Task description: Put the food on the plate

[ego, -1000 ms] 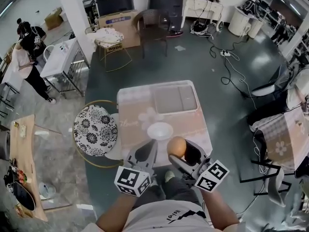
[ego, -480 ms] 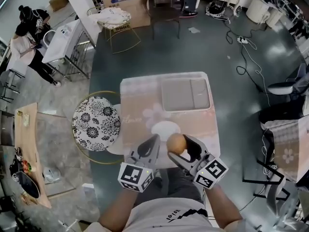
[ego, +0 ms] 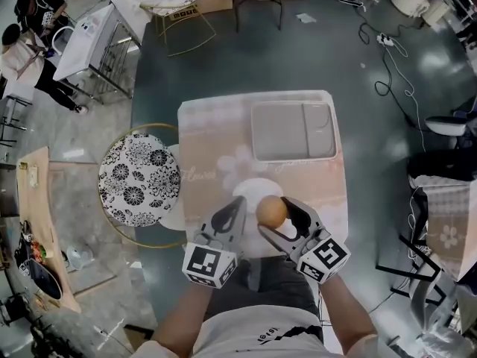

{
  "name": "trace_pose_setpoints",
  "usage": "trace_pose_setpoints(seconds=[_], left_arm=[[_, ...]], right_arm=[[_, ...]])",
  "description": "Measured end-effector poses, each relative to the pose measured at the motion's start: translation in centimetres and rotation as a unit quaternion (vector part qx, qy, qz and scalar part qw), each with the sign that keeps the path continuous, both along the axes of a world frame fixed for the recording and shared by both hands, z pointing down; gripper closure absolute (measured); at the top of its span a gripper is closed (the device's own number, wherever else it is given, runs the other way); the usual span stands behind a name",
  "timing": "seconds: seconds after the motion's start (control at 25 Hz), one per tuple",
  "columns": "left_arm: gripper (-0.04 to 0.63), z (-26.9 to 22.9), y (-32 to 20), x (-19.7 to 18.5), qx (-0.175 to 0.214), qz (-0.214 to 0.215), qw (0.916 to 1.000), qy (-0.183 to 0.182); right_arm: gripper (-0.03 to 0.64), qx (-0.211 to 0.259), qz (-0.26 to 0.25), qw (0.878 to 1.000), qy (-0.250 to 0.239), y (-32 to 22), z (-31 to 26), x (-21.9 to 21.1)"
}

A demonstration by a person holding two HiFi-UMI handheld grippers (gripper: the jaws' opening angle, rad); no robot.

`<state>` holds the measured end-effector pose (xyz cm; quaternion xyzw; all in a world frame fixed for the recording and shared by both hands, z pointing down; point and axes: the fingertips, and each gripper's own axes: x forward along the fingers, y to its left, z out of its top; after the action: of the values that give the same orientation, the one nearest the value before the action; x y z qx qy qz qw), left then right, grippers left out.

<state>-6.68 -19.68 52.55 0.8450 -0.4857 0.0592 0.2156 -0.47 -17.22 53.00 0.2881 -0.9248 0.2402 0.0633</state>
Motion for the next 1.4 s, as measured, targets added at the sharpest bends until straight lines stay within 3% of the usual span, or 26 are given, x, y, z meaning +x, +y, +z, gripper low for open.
trace_pose_setpoints(seconds=[0.68, 1.08, 1.4], left_arm=[[0.589, 8.0, -0.7, 0.6, -0.011, 0.011, 0.9999, -0.005], [0.590, 12.0, -0.5, 0.7, -0.022, 0.010, 0.9997, -0.006], [0.590, 13.3, -0.6, 0.7, -0.027, 0.011, 0.9995, -0.010]], right_arm=[[0.302, -0.002, 0.004, 0.999, 0.041, -0.1, 9.2, -0.3], [0.302, 0.000, 0.005, 0.992, 0.123, -0.3, 16.1, 0.0], [0.302, 0.025, -0.022, 0.975, 0.220, -0.3, 19.7, -0.3]])
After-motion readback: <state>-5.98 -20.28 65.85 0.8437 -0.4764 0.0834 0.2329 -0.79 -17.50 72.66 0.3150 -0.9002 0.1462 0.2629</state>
